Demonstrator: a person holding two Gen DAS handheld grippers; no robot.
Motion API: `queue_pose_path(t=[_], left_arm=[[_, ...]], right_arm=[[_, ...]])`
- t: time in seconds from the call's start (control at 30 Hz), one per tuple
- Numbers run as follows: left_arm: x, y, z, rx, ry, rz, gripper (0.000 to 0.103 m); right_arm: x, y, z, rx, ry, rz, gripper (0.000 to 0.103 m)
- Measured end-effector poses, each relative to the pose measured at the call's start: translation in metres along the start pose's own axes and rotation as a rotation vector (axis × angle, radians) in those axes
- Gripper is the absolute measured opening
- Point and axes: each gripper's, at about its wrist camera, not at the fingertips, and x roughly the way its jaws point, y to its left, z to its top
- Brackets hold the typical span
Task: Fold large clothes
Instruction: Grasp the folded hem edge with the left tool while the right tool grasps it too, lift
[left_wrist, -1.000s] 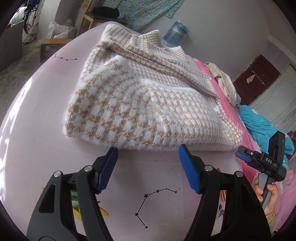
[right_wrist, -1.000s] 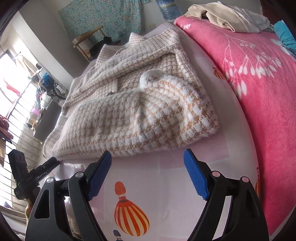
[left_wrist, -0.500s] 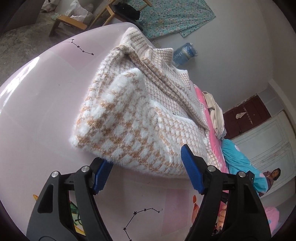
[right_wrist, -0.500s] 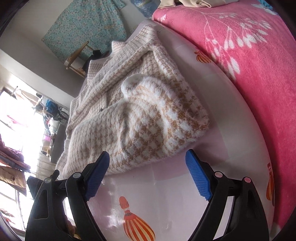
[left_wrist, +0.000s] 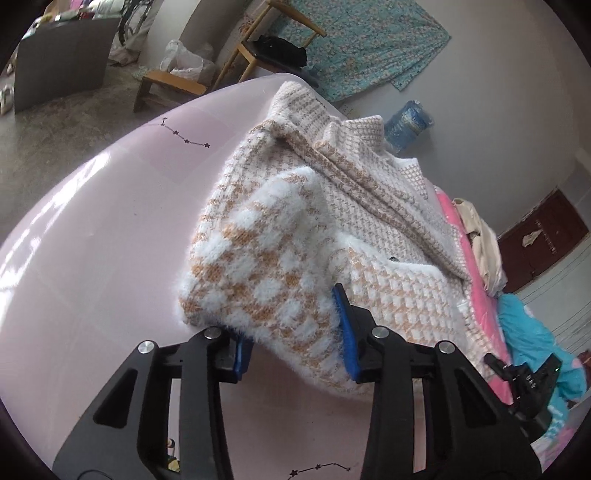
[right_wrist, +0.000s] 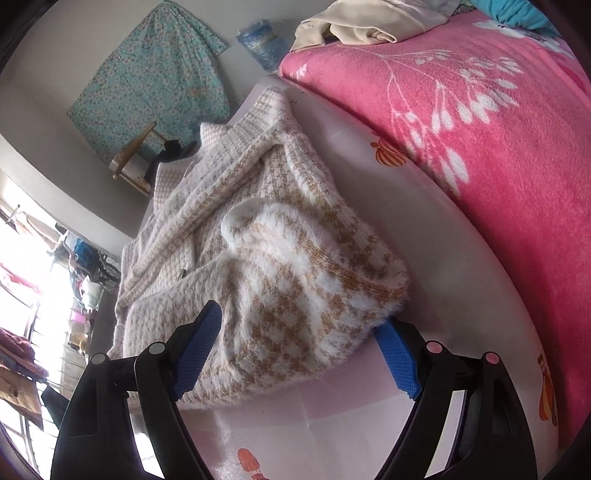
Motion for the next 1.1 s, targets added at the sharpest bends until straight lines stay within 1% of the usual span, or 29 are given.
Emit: queue_pose_path(t=[0.1, 0.2, 0.23, 0.27, 0.3, 0.33, 0.37, 0.4, 0.43, 0.47, 0.53, 0.6, 0.7, 0.8, 0.9, 1.03, 1.1], left_arm=[[0.0, -0.002, -0.002, 0.044, -0.013, 0.025, 0.035], [0.002, -0.004, -0.001, 0.064, -0.015, 0.031, 0.035], [0.002, -0.005, 0.0, 0.067, -0.014, 0.033, 0.035], [0.003, -0.005, 0.001, 0.068, -0.013, 0.034, 0.035], [0.004, -0.006, 0.002, 0.071, -0.014, 0.036, 0.035], [0.004, -0.007, 0.001, 0.075, -0.017, 0.04, 0.035], [0.004, -0.008, 0.0, 0.083, -0.023, 0.046, 0.033], [0.003, -0.01, -0.001, 0.1, -0.032, 0.055, 0.03], [0.003, -0.014, -0.002, 0.125, -0.042, 0.068, 0.026], [0.001, -0.019, -0.003, 0.159, -0.053, 0.084, 0.02], [-0.006, -0.03, -0.005, 0.229, -0.089, 0.112, 0.014], [-0.017, -0.04, -0.006, 0.278, -0.128, 0.125, 0.011], [-0.036, -0.053, -0.004, 0.335, -0.185, 0.127, 0.009], [-0.054, -0.062, 0.003, 0.359, -0.223, 0.099, 0.009], [-0.067, -0.066, 0.009, 0.365, -0.231, 0.075, 0.008], [-0.089, -0.063, 0.01, 0.363, -0.228, 0.035, 0.008], [-0.1, -0.061, 0.005, 0.376, -0.214, 0.031, 0.008]], right_arm=[[-0.003, -0.008, 0.002, 0.023, -0.015, -0.002, 0.075], [0.005, -0.003, 0.008, -0.002, -0.019, -0.023, 0.075], [0.009, -0.001, 0.01, -0.011, -0.026, -0.028, 0.073], [0.013, 0.001, 0.011, -0.019, -0.033, -0.035, 0.066], [0.017, 0.004, 0.013, -0.027, -0.039, -0.044, 0.062], [0.021, 0.006, 0.014, -0.039, -0.047, -0.054, 0.055], [0.024, 0.008, 0.015, -0.054, -0.052, -0.069, 0.05], [0.027, 0.011, 0.016, -0.069, -0.047, -0.081, 0.039], [0.028, 0.012, 0.016, -0.074, -0.041, -0.08, 0.03], [0.028, 0.015, 0.016, -0.085, -0.04, -0.076, 0.024], [0.018, 0.026, 0.014, -0.147, -0.069, -0.097, 0.019], [0.007, 0.039, 0.014, -0.204, -0.102, -0.111, 0.017], [-0.015, 0.054, 0.018, -0.253, -0.156, -0.098, 0.015], [-0.039, 0.067, 0.019, -0.301, -0.215, -0.086, 0.013], [-0.056, 0.074, 0.019, -0.321, -0.239, -0.059, 0.012], [-0.077, 0.074, 0.013, -0.326, -0.236, -0.022, 0.012], [-0.088, 0.073, 0.005, -0.339, -0.223, -0.01, 0.012]])
